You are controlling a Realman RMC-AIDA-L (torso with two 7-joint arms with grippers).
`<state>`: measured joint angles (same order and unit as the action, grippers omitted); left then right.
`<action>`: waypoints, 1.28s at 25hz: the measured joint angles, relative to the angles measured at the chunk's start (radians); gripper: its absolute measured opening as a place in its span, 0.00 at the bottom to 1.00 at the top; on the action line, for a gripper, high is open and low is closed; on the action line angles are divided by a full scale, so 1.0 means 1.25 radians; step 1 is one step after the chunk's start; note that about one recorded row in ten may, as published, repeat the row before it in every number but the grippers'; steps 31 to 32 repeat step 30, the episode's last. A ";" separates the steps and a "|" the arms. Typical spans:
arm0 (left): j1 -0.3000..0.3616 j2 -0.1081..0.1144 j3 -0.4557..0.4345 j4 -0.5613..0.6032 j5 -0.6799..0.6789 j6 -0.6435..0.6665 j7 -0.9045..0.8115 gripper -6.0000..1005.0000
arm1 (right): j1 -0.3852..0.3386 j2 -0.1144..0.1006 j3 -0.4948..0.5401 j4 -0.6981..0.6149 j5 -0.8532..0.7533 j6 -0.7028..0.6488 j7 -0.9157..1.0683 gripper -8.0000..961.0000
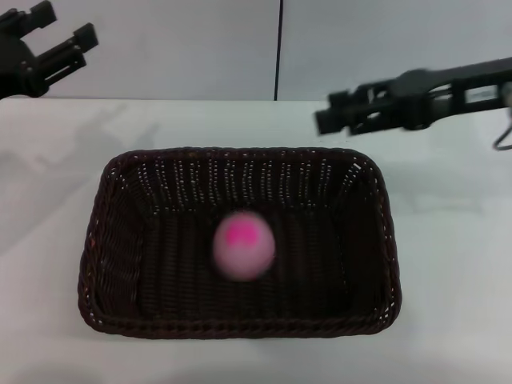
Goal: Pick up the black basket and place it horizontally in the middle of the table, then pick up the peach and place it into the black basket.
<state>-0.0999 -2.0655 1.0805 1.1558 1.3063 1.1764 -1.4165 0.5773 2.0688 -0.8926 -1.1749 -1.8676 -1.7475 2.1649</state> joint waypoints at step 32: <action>0.054 0.005 -0.297 -0.562 -0.272 0.252 0.480 0.72 | -0.252 0.010 0.152 0.917 0.812 -0.023 -1.241 0.76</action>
